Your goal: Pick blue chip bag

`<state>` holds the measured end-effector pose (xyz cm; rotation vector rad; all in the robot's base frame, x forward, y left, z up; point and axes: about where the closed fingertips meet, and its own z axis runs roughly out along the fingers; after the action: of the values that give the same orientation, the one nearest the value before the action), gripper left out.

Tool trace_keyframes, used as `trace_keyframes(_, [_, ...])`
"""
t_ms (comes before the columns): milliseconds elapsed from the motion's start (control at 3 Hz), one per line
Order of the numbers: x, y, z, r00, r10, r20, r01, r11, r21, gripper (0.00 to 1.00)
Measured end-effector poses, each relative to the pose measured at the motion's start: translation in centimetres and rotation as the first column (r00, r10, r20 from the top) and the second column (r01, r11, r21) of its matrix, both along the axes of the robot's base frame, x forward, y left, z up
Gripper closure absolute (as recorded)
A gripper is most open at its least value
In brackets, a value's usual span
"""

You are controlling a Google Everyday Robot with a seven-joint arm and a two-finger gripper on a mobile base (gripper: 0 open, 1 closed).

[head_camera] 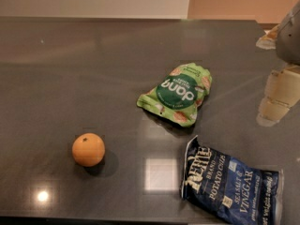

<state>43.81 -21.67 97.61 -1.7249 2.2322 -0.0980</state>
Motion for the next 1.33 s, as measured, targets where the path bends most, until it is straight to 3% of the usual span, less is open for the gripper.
trace_keyframes(667, [-0.3, 0.2, 0.0, 0.9999, 0.012, -0.004, -0.012, 1.000, 0.006, 0.00])
trace_keyframes(1333, [-3.1, 1.4, -1.0, 0.9931, 0.105, -0.052, -0.101, 0.993, 0.062, 0.00])
